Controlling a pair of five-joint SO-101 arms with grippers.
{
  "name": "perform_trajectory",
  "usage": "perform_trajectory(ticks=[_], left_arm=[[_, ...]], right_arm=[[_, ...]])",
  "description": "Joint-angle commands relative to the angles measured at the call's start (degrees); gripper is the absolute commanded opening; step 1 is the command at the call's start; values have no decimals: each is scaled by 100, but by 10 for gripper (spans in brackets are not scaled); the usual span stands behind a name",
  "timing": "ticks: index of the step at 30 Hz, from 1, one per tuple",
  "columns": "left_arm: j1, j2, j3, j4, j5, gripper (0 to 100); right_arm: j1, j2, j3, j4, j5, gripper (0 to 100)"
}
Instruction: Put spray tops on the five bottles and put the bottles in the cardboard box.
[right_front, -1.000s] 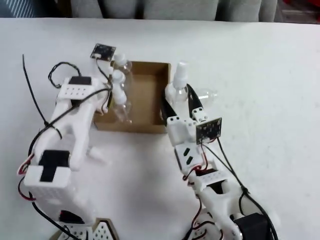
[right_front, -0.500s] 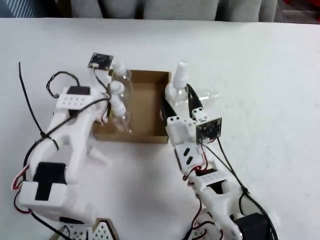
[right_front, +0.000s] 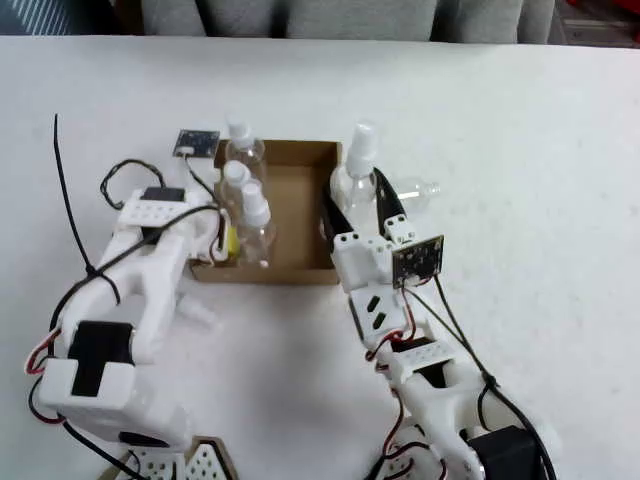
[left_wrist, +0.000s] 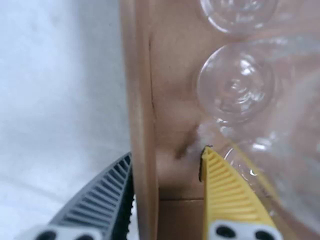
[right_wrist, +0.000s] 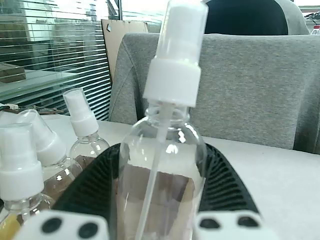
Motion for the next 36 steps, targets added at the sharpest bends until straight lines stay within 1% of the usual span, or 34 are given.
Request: perform_trajectory(ticks=[1, 4, 9, 13, 17, 21, 28, 32, 36], left_arm=[[-101, -198, -97, -18, 97, 186], [-92, -198, -176, 0, 97, 188], [-101, -198, -475, 352, 88, 188], [-171, -286, -492, 360, 88, 188], [-259, -690, -440, 396, 88, 188], [-242, -1147, -440, 756, 88, 188], [-251, -1701, -440, 1143, 79, 188], [-233, -2000, -440, 1459, -325, 188], [-268, -2448, -440, 1670, -352, 187]], right_arm=[[48, -180, -44, 4, -62, 15], [48, -180, -44, 4, -62, 15], [48, -180, -44, 4, -62, 15], [48, -180, -44, 4, -62, 15], [48, -180, -44, 4, -62, 15], [48, -180, -44, 4, -62, 15], [48, -180, -35, 4, -62, 15], [40, -180, -35, 4, -62, 15], [40, -180, -35, 4, -62, 15]])
